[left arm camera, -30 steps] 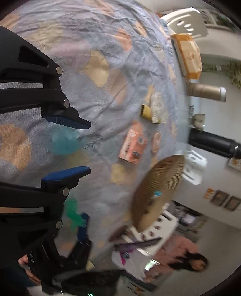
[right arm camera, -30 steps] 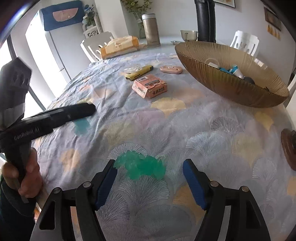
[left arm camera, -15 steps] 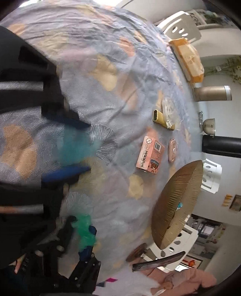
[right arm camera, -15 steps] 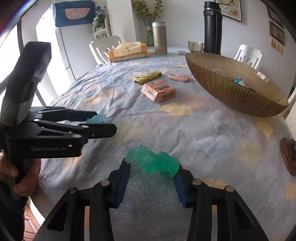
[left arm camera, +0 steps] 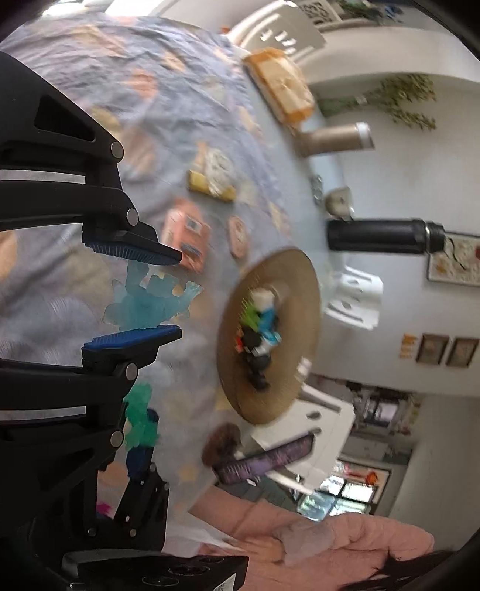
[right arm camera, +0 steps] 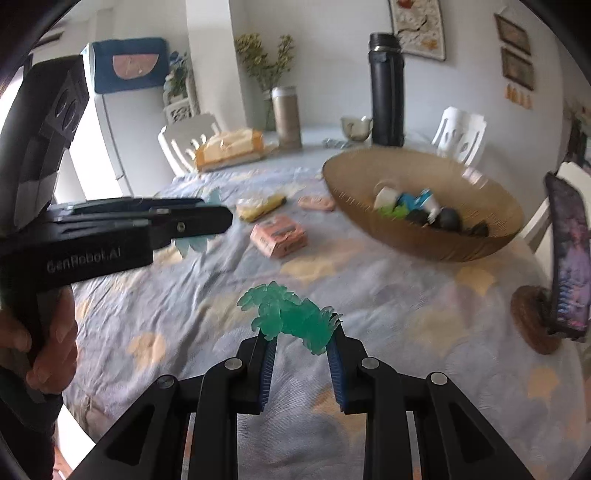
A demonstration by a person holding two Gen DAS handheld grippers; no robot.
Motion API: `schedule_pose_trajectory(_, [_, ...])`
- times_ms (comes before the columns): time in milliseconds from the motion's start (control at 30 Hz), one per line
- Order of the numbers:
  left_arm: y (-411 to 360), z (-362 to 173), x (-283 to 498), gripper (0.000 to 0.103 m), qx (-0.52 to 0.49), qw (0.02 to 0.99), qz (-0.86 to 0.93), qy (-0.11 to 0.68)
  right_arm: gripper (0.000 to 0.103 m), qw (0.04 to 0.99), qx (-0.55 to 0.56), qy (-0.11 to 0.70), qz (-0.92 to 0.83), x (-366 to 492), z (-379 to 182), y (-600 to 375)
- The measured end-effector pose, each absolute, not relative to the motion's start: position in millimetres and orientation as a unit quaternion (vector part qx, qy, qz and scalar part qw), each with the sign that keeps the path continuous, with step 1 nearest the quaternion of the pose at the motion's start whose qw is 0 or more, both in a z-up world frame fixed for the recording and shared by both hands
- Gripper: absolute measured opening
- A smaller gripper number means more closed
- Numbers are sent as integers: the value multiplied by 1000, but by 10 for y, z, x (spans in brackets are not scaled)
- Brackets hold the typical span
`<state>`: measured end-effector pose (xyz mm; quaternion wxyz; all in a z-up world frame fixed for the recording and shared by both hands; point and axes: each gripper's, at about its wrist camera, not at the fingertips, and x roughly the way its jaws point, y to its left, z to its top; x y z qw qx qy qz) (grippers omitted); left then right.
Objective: Organize rigid objects
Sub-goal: 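Carry both jelly toys into the amber bowl and release them, then move both open grippers back toward the tape roller and yellow tube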
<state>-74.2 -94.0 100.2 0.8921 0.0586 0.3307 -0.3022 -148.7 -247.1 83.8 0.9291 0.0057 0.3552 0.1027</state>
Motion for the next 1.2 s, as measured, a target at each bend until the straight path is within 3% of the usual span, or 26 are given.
schedule_pose_trajectory(367, [-1390,1951,-374,31,14,925,-317,207,25,969,43,239,-52,-1159,1835,-3031])
schedule_pose_trajectory(667, [-1882,1648,371,32,6,917,-291,272,25,951,74,285,-91,-530,1603,-3424])
schedule_pose_trajectory(700, [-1928,1571,418,35,12,914,-290,282,25,950,73,292,-87,-479,1536,-3433])
schedule_pose_trajectory(767, [-1981,1396,469,70,33,915,-262,304,33,943,62,314,-90,-393,1378,-3444])
schedule_pose_trajectory(800, [-1966,1321,467,79,40,917,-246,310,48,942,54,317,-98,-385,1299,-3431])
schedule_pose_trajectory(833, [-1896,1244,441,79,41,920,-235,311,65,943,50,312,-104,-411,1249,-3421])
schedule_pose_trajectory(867, [-1827,1193,421,79,38,920,-230,316,67,946,49,301,-109,-470,1199,-3395])
schedule_pose_trajectory(1000, [-1403,1017,307,79,11,915,-209,345,67,954,45,285,-78,-579,1090,-3232])
schedule_pose_trajectory(1200, [-922,779,160,79,-24,909,-159,384,69,961,-49,266,-62,-636,970,-2831])
